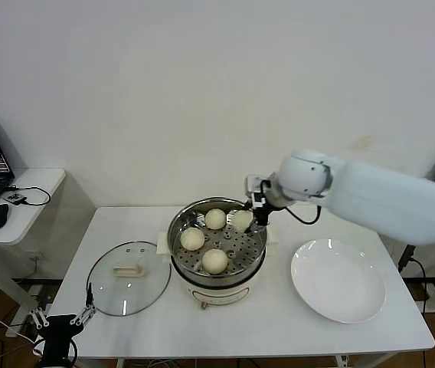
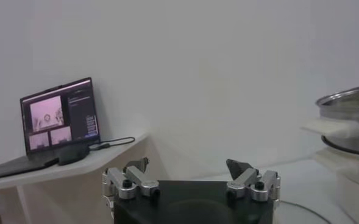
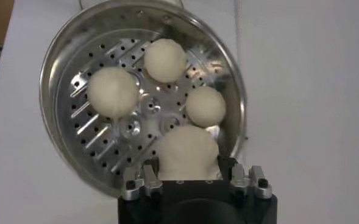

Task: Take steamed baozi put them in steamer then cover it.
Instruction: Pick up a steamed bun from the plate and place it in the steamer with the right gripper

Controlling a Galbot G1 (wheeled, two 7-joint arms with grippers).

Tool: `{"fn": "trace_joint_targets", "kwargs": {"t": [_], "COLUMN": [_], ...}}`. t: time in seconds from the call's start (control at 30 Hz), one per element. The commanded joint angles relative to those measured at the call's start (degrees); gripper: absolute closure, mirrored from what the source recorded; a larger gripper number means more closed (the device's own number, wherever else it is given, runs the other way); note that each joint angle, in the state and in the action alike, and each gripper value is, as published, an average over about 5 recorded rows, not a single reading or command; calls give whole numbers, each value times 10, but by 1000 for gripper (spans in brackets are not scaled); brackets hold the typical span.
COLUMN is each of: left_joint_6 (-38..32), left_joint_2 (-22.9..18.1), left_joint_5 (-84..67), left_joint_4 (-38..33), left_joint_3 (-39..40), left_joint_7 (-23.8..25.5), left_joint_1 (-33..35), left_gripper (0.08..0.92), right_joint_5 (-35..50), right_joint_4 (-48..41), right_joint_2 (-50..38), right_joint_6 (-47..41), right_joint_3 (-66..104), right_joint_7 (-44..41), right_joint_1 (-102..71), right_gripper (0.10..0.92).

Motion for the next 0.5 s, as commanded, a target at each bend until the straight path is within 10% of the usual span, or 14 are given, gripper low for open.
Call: {"fn": "trace_joint_targets", "kwargs": {"t": [0.03,0.5], "left_joint_6": [-2,-2], "left_joint_2": [-1,-1], "left_joint_5": [0,1], "left_joint_4": [2,4], "left_joint_3": [-3,1], "left_joint_7": [-1,-1], "left_joint_1": [1,-1], "left_gripper": [177,177], "right_joint_5": [-3,-21], "right_joint_4": [-50,-77], "right_joint_2": [51,66], "right_joint_6": [-24,-24], "right_joint_3": [-10,7], "right_joint_7": [25,21], "right_joint_1": [-44,-65], "right_gripper": [414,412]}}
